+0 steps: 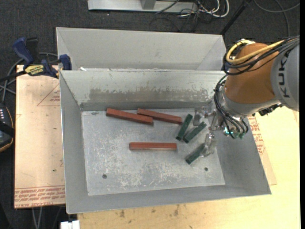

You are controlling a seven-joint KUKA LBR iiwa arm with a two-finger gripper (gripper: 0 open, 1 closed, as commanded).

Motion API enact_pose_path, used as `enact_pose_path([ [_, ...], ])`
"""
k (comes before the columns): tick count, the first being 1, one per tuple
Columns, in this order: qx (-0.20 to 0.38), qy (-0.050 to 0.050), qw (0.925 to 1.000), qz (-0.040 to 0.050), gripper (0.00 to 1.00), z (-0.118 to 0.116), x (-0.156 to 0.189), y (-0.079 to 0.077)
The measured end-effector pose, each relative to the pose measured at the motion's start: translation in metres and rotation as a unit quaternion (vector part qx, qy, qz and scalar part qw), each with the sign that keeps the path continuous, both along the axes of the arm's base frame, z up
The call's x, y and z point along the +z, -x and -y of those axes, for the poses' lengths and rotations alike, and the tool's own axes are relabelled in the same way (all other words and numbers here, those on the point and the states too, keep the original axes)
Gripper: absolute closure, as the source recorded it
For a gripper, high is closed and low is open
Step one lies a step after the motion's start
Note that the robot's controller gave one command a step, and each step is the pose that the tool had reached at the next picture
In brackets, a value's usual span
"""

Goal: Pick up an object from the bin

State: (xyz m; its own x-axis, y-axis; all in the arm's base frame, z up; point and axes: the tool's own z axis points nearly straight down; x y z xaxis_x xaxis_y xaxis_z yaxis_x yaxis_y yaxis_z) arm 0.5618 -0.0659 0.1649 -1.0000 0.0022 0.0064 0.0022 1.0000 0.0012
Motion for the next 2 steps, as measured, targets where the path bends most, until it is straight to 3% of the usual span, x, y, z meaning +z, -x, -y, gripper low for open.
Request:
enact_pose_path([
  [1, 0.041, 0.000, 0.9992, 0.0053, 0.00, 0.0491, -0.0973, -0.0051],
  [2, 0.043, 0.001, 0.9991, 0.0062, 1.00, 0.0478, -0.0929, -0.0065],
])
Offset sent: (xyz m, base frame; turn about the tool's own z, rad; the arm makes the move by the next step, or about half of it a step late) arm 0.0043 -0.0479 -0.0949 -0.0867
